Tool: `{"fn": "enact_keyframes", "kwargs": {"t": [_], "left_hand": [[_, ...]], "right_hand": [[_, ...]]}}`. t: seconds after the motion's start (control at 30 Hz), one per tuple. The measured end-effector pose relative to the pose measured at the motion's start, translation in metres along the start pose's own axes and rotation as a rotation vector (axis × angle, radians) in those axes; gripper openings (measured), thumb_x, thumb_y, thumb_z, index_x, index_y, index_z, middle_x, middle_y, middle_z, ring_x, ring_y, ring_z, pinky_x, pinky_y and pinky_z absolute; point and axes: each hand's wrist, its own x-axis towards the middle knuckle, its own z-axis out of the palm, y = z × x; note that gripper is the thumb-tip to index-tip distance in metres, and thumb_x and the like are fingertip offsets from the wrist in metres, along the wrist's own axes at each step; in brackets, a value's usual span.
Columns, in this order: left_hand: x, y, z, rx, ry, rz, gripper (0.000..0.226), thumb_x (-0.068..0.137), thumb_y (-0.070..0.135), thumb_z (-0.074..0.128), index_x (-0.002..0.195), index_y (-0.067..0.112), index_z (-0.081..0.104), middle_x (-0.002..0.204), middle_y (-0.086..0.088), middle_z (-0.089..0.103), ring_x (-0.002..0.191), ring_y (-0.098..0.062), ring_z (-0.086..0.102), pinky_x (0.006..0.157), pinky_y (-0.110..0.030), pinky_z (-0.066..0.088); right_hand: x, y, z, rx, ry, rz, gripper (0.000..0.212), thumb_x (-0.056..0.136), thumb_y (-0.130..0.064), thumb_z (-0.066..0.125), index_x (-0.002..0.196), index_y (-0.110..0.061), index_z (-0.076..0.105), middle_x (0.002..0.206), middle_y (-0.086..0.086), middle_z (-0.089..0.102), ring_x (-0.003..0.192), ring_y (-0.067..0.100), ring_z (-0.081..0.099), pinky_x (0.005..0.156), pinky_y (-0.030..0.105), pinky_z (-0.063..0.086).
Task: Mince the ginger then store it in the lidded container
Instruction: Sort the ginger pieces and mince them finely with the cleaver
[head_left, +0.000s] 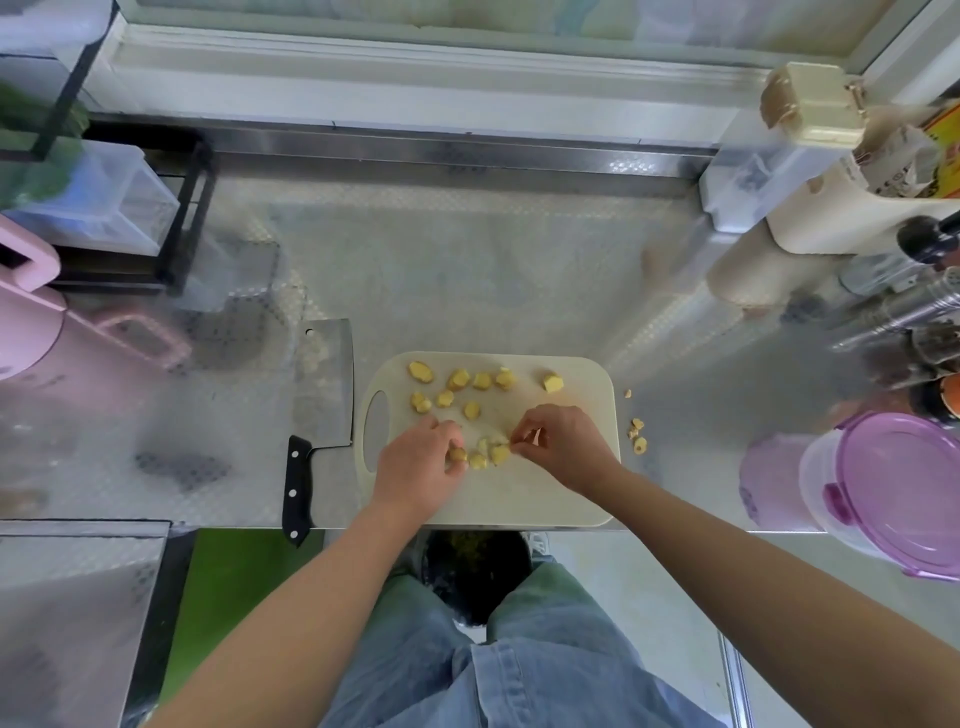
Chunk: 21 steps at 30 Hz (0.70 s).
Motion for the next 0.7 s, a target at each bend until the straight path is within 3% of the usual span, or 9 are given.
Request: {"fn": "enact_keyframes", "kwargs": {"t": [0.1,0.27,0.37,0.5,0.7], "left_hand": [[-0.001,0.001,-0.001,-0.018,-0.003,-0.013,0.016,0.084,0.032,0.065,0.098,0.024,0.062,0.099,0.006,0.057,0.088,-0.015,0.060,0.072,-0.032,0.049],[-0.002,0.003,-0.003,-0.027,-0.016,-0.028,0.020,0.085,0.034,0.064,0.102,0.024,0.062,0.102,0.007,0.057,0.091,-0.014,0.060,0.073,-0.030,0.048],[-0.002,0.002,-0.003,-0.036,-0.009,-0.040,0.026,0.086,0.035,0.061,0.109,0.024,0.062,0.107,0.007,0.058,0.095,-0.015,0.060,0.076,-0.032,0.050],[-0.003,0.004,-0.003,-0.042,0.015,-0.034,0.026,0.087,0.033,0.060,0.111,0.024,0.064,0.106,0.006,0.058,0.093,-0.015,0.060,0.073,-0.030,0.048],[-0.003,0.008,-0.005,-0.067,0.059,-0.008,0.024,0.088,0.031,0.061,0.109,0.022,0.066,0.105,0.007,0.058,0.090,-0.013,0.059,0.071,-0.029,0.047]], "right_hand": [[0.002,-0.007,0.002,0.005,-0.098,0.033,0.003,0.079,-0.020,0.075,0.081,-0.019,0.073,0.078,-0.007,0.068,0.064,0.003,0.054,0.069,0.028,0.050],[0.005,-0.016,0.012,-0.146,-0.104,0.059,0.023,0.084,-0.022,0.067,0.107,-0.018,0.065,0.094,0.004,0.070,0.087,0.025,0.063,0.077,0.034,0.051],[0.002,-0.018,0.016,-0.252,-0.110,0.020,0.029,0.089,-0.024,0.059,0.118,-0.019,0.064,0.106,0.004,0.067,0.096,0.027,0.061,0.080,0.034,0.048],[-0.002,-0.019,0.022,-0.287,-0.071,-0.023,0.022,0.092,-0.022,0.055,0.110,-0.018,0.066,0.103,0.003,0.062,0.091,0.027,0.061,0.075,0.032,0.047],[-0.002,-0.014,0.019,-0.144,-0.047,-0.064,0.009,0.083,-0.017,0.065,0.091,-0.013,0.063,0.090,0.000,0.060,0.077,0.018,0.057,0.070,0.030,0.048]]}}
